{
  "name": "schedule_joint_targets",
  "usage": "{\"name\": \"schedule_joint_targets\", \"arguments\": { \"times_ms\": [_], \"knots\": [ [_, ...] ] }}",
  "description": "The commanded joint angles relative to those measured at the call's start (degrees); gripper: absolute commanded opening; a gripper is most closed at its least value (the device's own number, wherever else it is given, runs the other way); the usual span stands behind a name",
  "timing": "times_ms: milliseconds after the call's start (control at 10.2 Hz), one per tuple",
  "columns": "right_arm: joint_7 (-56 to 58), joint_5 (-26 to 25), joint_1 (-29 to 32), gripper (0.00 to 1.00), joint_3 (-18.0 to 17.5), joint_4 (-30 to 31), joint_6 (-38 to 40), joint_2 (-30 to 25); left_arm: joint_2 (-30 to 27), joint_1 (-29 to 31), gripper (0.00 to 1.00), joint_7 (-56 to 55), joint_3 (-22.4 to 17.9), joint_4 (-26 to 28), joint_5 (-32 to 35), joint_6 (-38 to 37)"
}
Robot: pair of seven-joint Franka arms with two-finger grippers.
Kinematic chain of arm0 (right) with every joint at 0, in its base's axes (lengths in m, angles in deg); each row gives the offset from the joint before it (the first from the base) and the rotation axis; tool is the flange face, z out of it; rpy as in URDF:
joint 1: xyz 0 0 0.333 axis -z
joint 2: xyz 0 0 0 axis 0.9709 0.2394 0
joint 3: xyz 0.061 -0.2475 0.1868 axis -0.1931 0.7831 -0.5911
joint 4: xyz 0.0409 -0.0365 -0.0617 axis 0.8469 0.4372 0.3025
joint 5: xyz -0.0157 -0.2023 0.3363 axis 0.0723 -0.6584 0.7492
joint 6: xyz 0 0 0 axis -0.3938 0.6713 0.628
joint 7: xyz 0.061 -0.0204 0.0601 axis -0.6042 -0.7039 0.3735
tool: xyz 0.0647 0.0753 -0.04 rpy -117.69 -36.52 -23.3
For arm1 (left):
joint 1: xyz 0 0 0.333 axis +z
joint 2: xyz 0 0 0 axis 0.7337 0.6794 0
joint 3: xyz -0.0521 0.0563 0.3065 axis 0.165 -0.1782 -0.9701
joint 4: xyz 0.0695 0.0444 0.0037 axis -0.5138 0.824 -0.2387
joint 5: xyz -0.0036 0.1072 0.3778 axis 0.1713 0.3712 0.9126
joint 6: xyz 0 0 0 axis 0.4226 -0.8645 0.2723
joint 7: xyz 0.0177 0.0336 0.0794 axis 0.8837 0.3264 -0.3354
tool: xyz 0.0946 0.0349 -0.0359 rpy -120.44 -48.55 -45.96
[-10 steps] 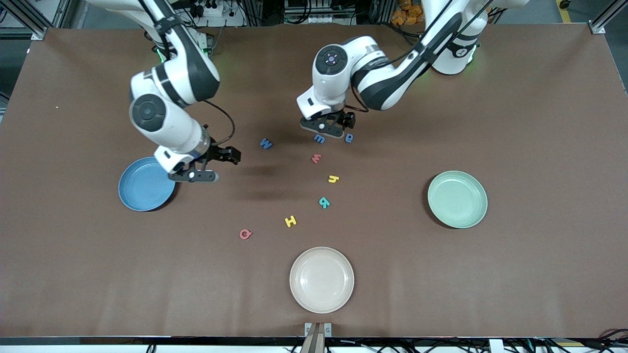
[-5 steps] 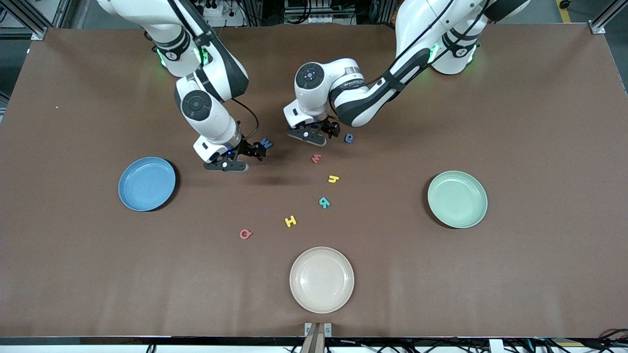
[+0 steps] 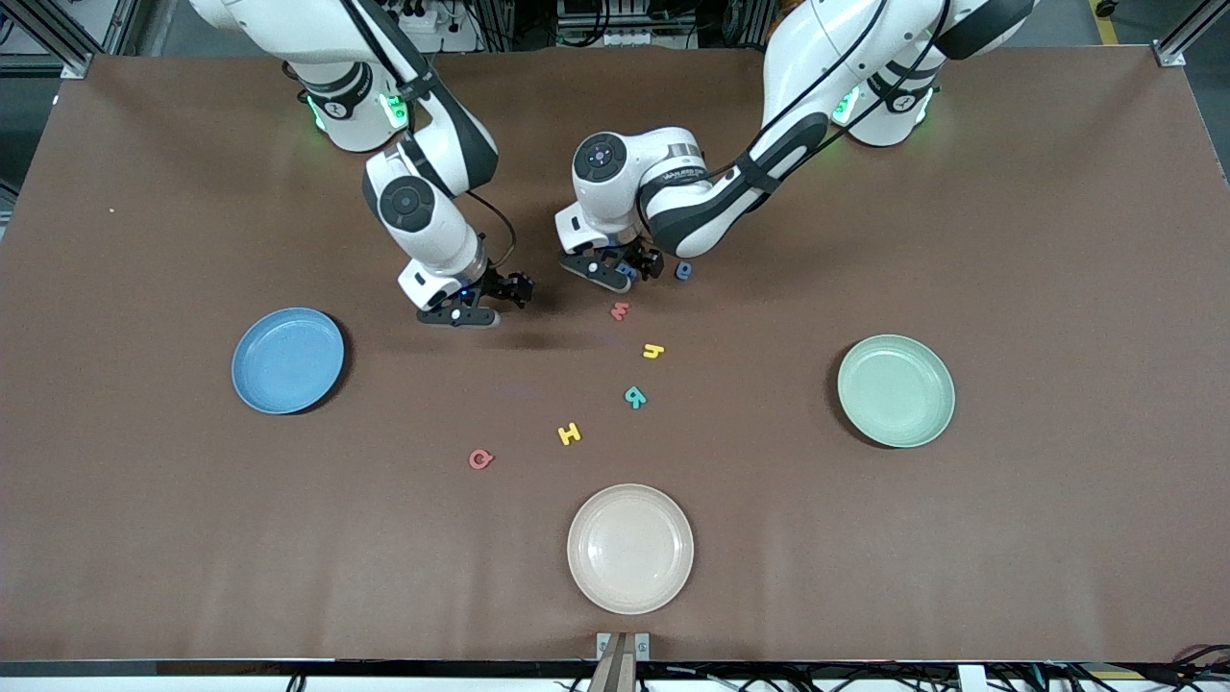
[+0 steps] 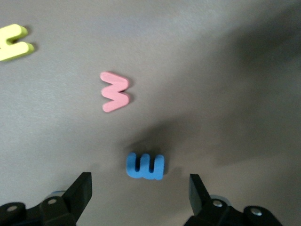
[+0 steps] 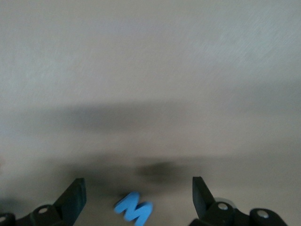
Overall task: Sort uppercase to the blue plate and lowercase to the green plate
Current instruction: 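Grasp the blue m with the left gripper while the right gripper grasps M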
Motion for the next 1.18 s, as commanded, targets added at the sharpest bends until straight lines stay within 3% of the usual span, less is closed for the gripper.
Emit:
{"name": "schedule_joint_targets", "arguments": {
  "times_ms": [0,392,1078],
  "knots": [
    [-3.6,0.8,-0.3,1.0,-2.1,1.1,-1.6,0.4,0.5,-1.0,0.9,0.7,-0.5,-0.9,1.9,-0.4],
    [-2.0,0.6,-0.2,1.0,-2.5,5.8,-7.7,0.3,1.8,-0.9,0.86,0.7,-1.3,-0.7,3.8,2.3],
    [-3.8,0.7,-0.2,0.99,-4.0,5.5,-6.7,1.8,2.7,-1.1,0.82,0.5,-2.0,0.0,3.8,3.8]
  ]
}}
